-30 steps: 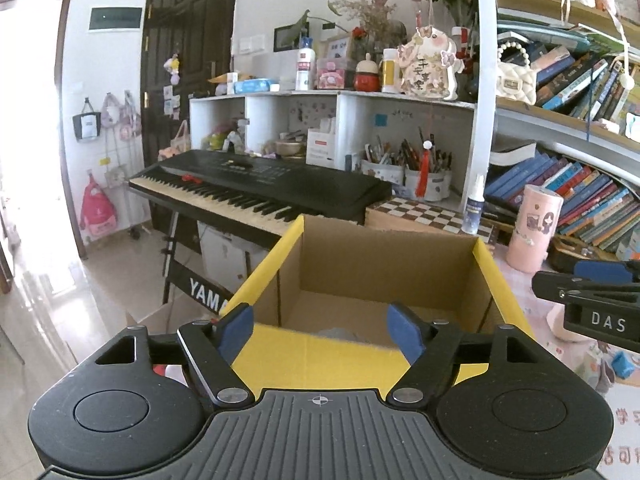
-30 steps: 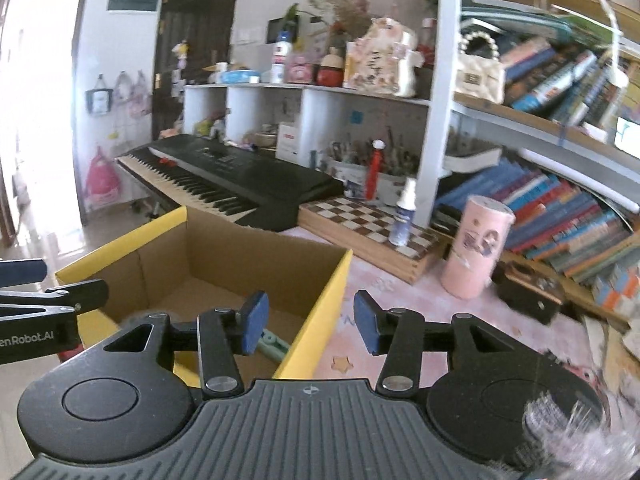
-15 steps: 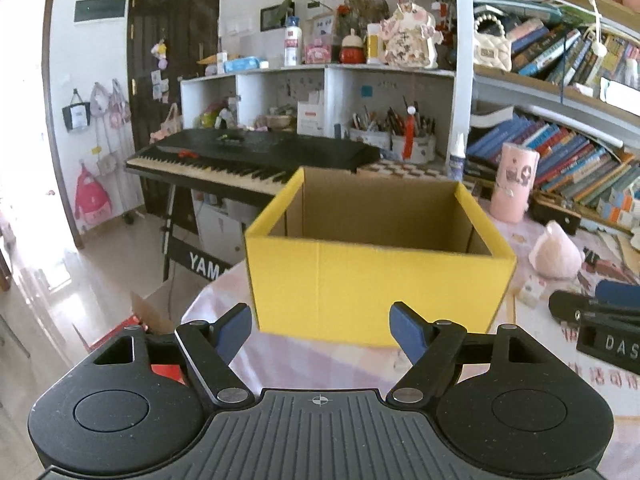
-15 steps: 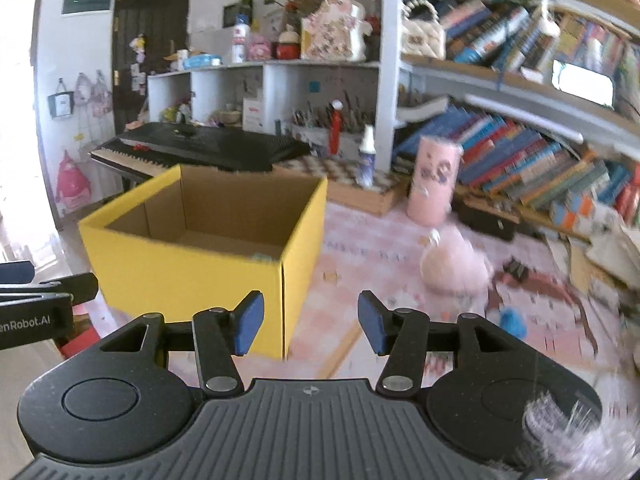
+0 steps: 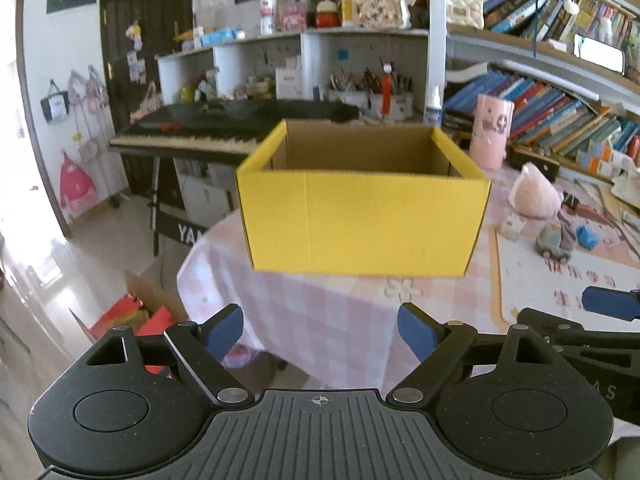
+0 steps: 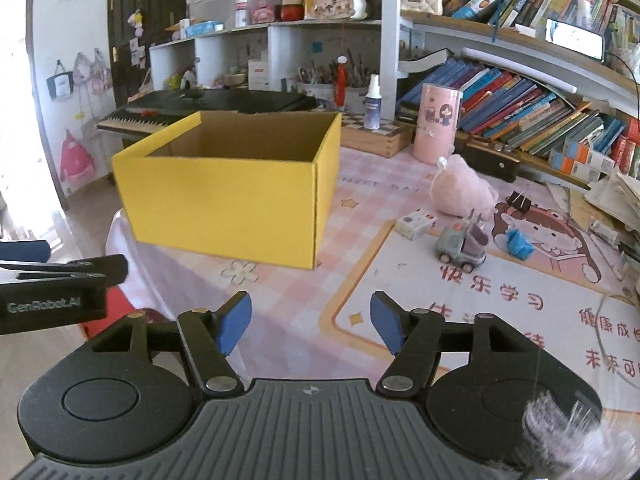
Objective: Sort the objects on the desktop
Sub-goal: 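Move both open tools back toward the remaining objects on the table, then move both open tools back toward the toy car and blue item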
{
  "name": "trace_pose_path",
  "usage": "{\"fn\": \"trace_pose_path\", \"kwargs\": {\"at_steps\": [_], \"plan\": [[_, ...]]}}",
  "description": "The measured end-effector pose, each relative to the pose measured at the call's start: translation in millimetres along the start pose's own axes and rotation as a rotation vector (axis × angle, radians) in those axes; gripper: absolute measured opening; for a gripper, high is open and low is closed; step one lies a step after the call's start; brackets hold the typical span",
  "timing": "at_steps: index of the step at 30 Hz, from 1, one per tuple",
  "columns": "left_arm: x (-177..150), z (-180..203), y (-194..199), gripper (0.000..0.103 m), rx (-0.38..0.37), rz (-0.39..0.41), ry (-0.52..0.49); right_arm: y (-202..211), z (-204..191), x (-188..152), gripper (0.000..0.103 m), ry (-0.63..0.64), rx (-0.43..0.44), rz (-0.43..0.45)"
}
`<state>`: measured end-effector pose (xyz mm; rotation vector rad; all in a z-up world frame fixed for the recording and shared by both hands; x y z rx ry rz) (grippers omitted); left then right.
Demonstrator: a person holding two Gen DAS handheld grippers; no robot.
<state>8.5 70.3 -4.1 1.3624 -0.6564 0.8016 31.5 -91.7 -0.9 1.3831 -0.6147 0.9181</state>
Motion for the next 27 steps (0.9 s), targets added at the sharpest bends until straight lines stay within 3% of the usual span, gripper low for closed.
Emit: {"fn": "trace_pose_path", "kwargs": {"at_steps": [10, 27], "plan": [[-12.8, 5.5, 0.4, 0.088, -0.041, -0.041, -0.018, 8.6, -6.1, -13.0, 0.073, 0.015, -0.005, -0.036], [-11.5, 44.7, -15.2, 0.088, -0.175, -0.064, -0.09, 14.6, 33.5, -26.5, 0.074, -0.051, -0.15, -0.072]]}}
Point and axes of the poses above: each gripper's, at about its wrist camera, not at the fingertips, and y roughly against the way its jaws point, z to its right, x to its top, the point moved 2 cm from there along -y, roughly the way its jaws point, and after that the axes turned 13 degrees about -x, right-handed, at the moved point
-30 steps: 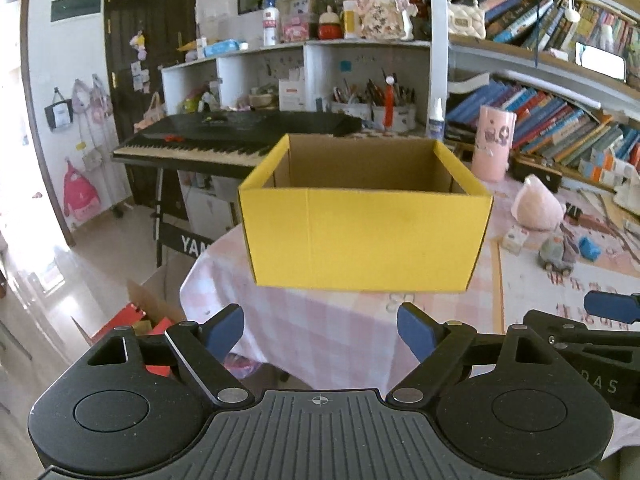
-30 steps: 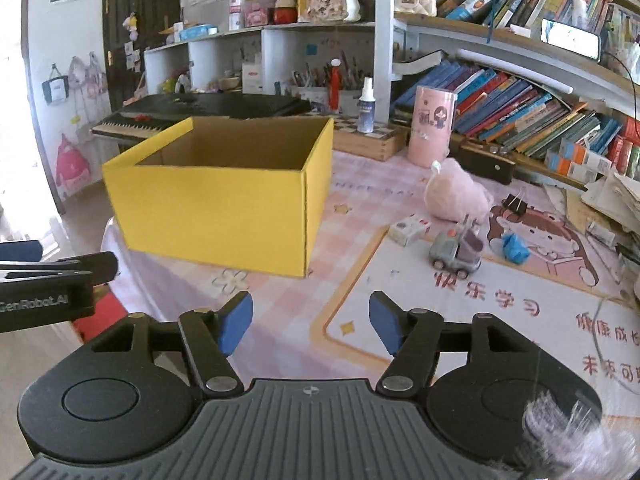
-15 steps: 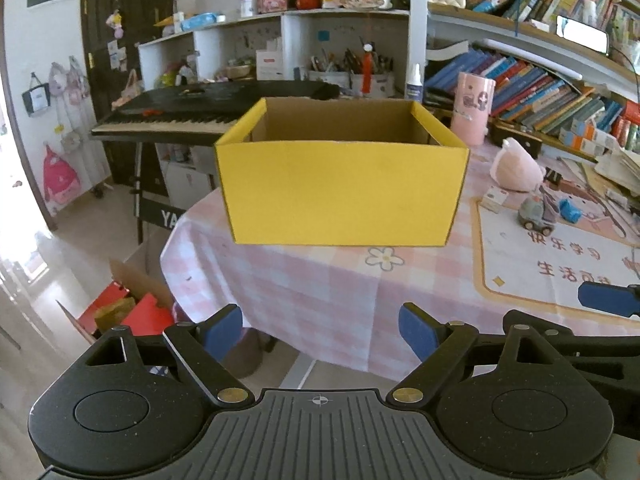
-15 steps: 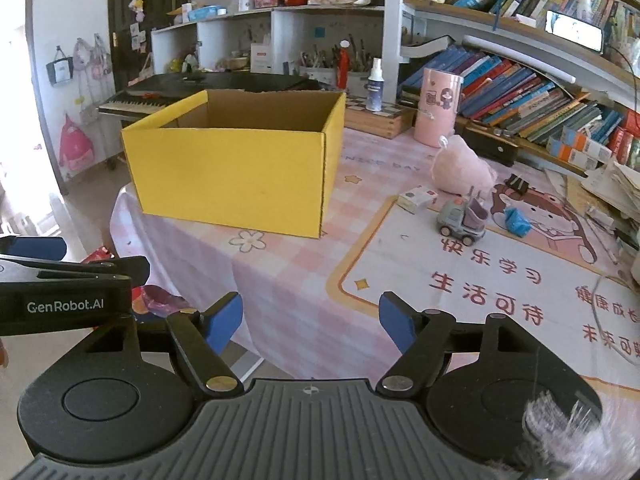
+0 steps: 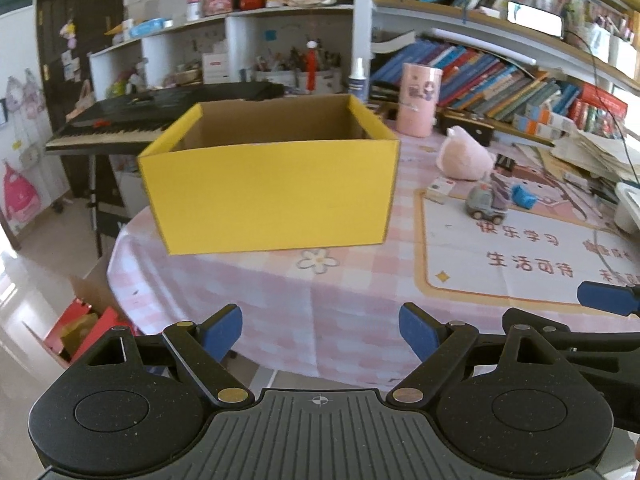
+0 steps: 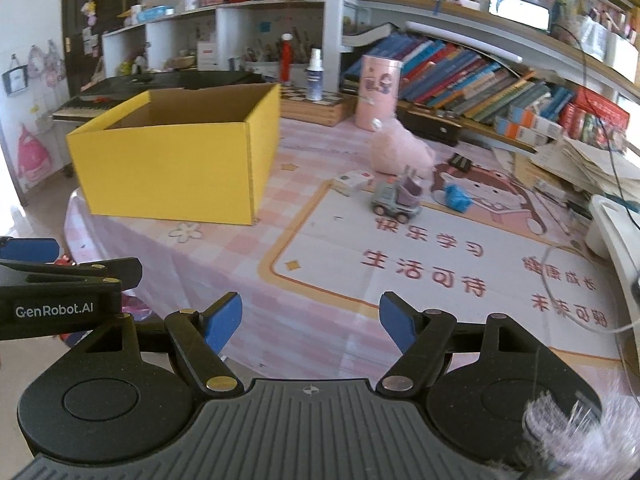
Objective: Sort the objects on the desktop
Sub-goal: 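Move both open tools back toward the toy car and blue item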
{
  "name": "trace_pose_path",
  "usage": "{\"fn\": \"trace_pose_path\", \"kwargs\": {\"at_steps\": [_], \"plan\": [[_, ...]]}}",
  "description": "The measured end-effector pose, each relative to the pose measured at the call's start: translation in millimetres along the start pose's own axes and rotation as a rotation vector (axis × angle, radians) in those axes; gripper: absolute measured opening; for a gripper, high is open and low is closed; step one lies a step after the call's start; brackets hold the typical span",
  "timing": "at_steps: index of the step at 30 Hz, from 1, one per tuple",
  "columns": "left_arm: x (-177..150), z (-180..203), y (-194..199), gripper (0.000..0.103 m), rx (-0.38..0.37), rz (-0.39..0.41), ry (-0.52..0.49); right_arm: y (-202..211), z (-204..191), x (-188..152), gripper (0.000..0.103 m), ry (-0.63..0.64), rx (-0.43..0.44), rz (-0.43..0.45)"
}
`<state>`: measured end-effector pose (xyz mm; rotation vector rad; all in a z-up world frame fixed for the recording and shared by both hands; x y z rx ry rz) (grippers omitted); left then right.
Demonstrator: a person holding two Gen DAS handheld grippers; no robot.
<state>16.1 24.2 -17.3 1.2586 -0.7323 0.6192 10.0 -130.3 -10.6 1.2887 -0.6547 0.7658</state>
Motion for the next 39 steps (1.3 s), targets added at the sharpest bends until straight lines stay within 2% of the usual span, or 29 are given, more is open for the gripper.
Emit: {"fn": "trace_pose_path", "kwargs": {"at_steps": [17, 39], "plan": [[21.3, 44.1, -39.3, 0.088, -0.06, -0.02, -0.042, -26.9, 52.3, 4.8, 0.074, -0.056, -0.075, -0.035], [59.0, 104.9, -116.0, 0.088, -0.076, -0.066, -0.036, -96.5, 129.5, 32.0, 0.074, -0.065, -0.088, -0.087]]}}
Point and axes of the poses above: each gripper's, at about its wrist camera, not at the fingertips, and y roughly against the way its jaws point, z to its right, x to its top, the point moved 2 cm from there along -y, roughly the way its jaws point, and after that the axes turned 13 degrees about -x, right-handed, at the moved point
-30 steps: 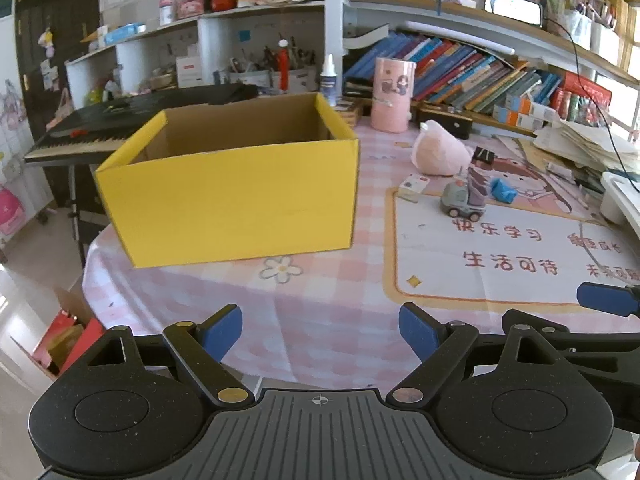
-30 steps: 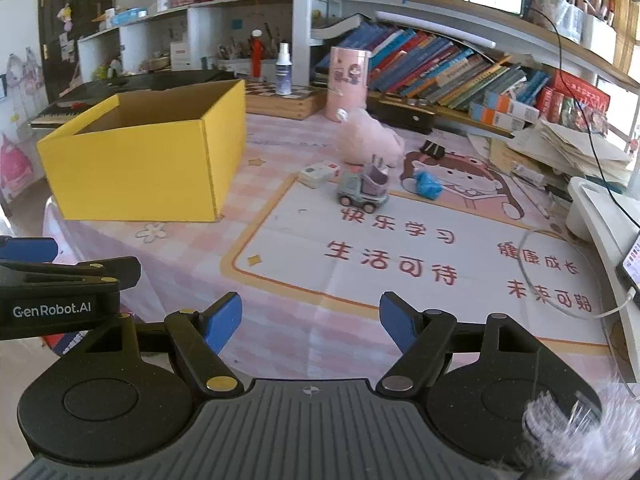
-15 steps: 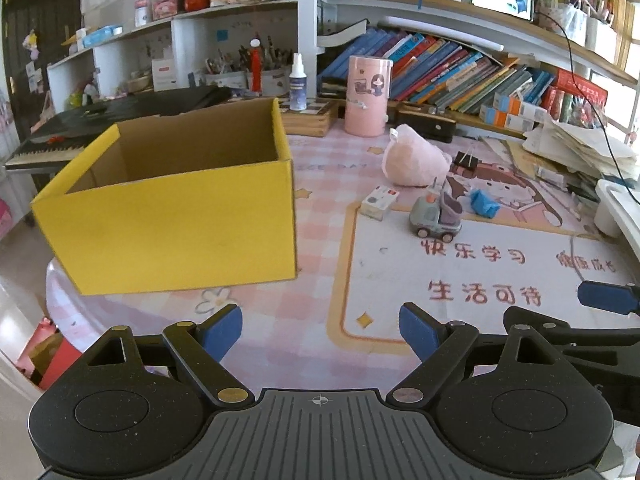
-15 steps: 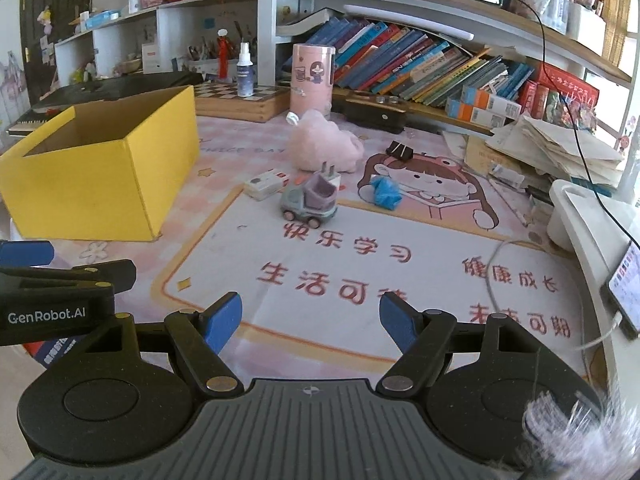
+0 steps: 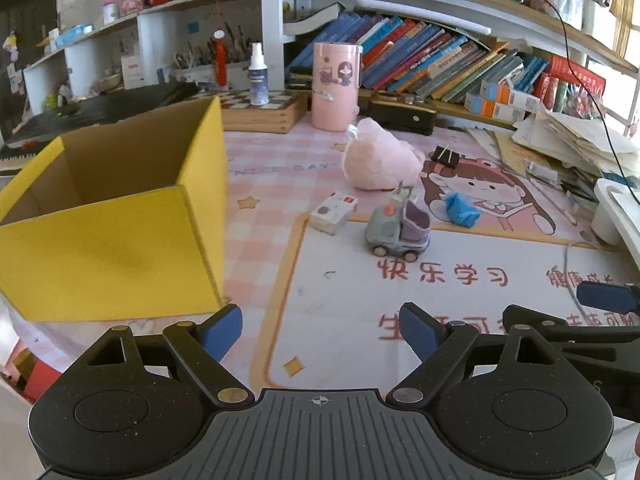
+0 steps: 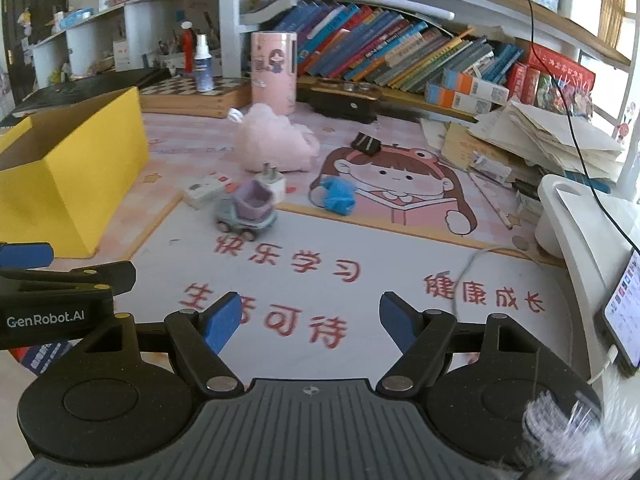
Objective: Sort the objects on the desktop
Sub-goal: 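Move both open tools back toward the toy car and blue item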
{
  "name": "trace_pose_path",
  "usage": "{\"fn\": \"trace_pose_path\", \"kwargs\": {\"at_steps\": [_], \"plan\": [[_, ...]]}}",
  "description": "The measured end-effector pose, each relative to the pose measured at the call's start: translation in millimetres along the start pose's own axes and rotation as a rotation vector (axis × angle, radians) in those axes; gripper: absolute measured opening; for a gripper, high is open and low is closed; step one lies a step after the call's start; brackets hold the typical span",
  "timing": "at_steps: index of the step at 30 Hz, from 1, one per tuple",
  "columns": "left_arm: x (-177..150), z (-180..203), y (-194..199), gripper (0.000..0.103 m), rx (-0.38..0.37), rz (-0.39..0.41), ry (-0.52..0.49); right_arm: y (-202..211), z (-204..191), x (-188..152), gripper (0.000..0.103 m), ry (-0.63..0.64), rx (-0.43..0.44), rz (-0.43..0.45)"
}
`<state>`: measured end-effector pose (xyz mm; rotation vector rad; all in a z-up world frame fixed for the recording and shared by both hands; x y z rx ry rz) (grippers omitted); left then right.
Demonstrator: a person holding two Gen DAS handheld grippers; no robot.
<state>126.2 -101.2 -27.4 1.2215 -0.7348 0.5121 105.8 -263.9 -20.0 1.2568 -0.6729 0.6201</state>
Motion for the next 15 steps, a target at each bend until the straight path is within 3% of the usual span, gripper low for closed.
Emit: {"fn": "trace_pose_path", "kwargs": {"at_steps": [15], "plan": [[27.9, 32.0, -40.0, 0.088, 0.053, -0.008, 0.006, -51.3, 38.8, 29.9, 0.074, 0.004, 0.051, -0.009]]}}
Point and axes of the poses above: each gripper's, at about its wrist camera, not at the fingertips, and y roughly against the way its jaws point, z to its right, x to its top, the point moved 2 cm from there along -y, roughly the way its jaws point, and after that the axes turned 13 degrees about -x, right-handed, at the moved point
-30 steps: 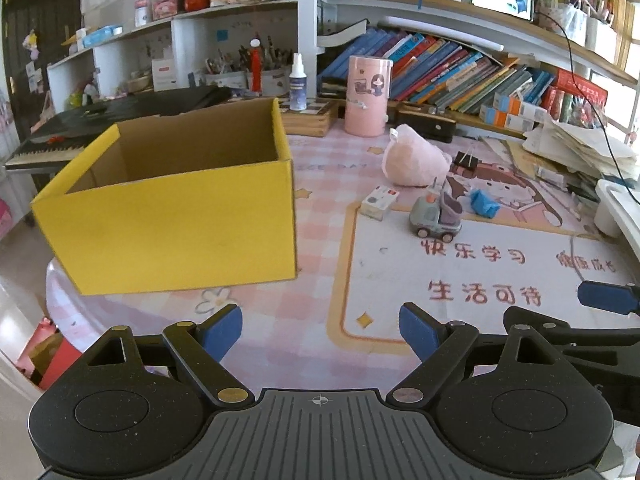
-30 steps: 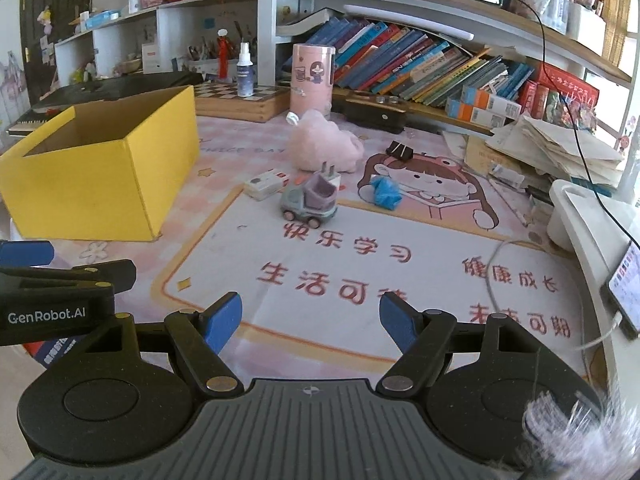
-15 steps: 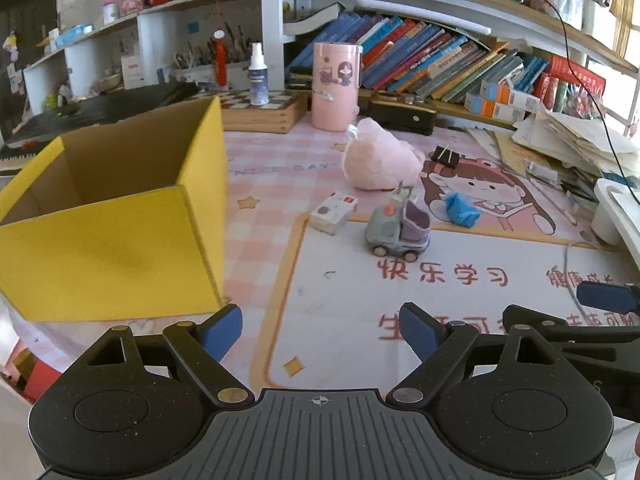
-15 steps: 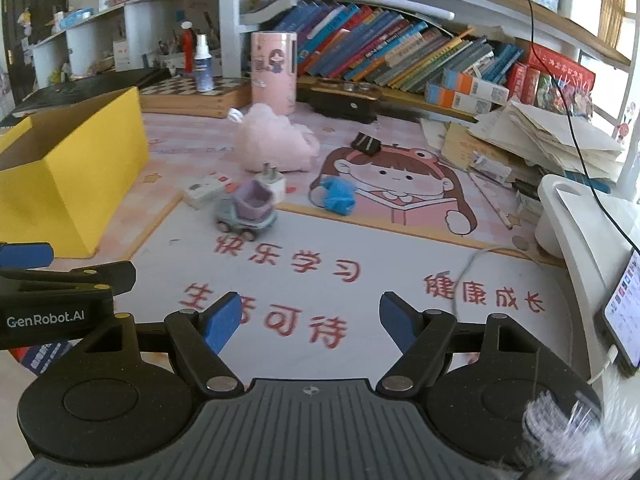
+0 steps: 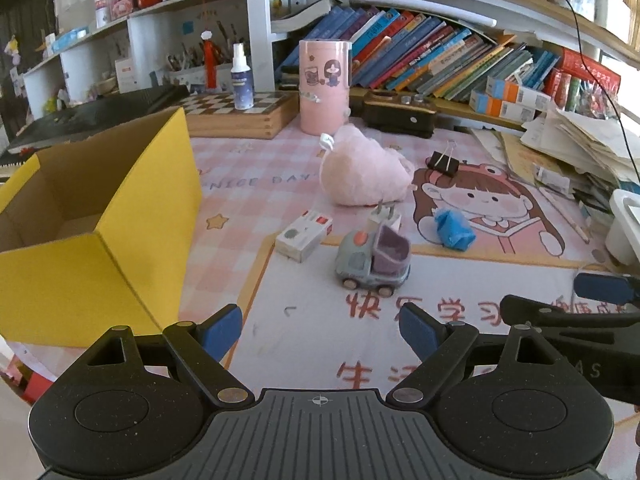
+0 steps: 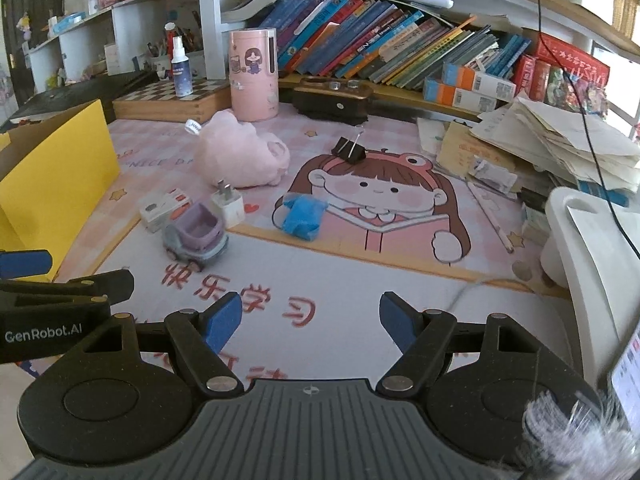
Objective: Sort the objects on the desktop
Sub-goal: 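Move both open tools back toward the toy car and blue item, then grasp the grey toy car with the left tool while the right tool grasps the blue item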
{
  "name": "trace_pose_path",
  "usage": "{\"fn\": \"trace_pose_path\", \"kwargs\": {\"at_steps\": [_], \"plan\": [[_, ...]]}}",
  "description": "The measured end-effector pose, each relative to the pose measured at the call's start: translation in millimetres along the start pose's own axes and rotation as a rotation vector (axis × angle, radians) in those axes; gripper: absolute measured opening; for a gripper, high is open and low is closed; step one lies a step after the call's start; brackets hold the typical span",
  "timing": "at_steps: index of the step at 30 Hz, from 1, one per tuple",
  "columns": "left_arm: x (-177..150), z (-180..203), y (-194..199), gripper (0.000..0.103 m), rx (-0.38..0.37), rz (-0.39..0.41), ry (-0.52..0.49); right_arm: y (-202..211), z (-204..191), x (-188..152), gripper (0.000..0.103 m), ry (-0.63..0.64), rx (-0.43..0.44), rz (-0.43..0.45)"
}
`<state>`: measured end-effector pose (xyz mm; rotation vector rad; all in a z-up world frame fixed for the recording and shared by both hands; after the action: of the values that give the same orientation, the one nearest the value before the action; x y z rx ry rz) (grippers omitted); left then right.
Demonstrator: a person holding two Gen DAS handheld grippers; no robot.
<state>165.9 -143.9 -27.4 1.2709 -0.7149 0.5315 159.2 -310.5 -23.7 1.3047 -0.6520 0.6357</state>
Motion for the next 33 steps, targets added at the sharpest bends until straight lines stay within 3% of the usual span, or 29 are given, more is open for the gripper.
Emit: {"fn": "trace_pose_path", "kwargs": {"at_steps": [9, 16, 25, 33], "plan": [[12.5, 1.4, -14.0, 0.088, 0.058, -0.002, 0.036, -31.8, 5.1, 23.0, 0.072, 0.01, 0.072, -0.006], [17.2, 14.0, -35.2, 0.088, 0.034, -0.052, 0.02, -49.2, 11.6, 36.0, 0.072, 0.002, 0.093, -0.004], [25.6, 22.3, -60.5, 0.087, 0.0, -0.087, -0.009, -62.6, 24.9, 42.2, 0.059, -0.014, 0.118, -0.008], [34.4, 20.8, -84.0, 0.082, 0.016, -0.103, -0.042, -70.1, 26.3, 47.3, 0.057, -0.013, 0.12, -0.009]]}}
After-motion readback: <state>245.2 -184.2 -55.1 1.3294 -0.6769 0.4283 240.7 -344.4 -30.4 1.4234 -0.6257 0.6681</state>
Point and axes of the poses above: each gripper's, at about its wrist camera, not at the fingertips, and y roughly against the way its jaws point, z to its right, x to its top, the point moved 2 cm from there along -y, roughly the way its jaws point, and after that the axes turned 13 degrees about -x, right-handed, at the moved point
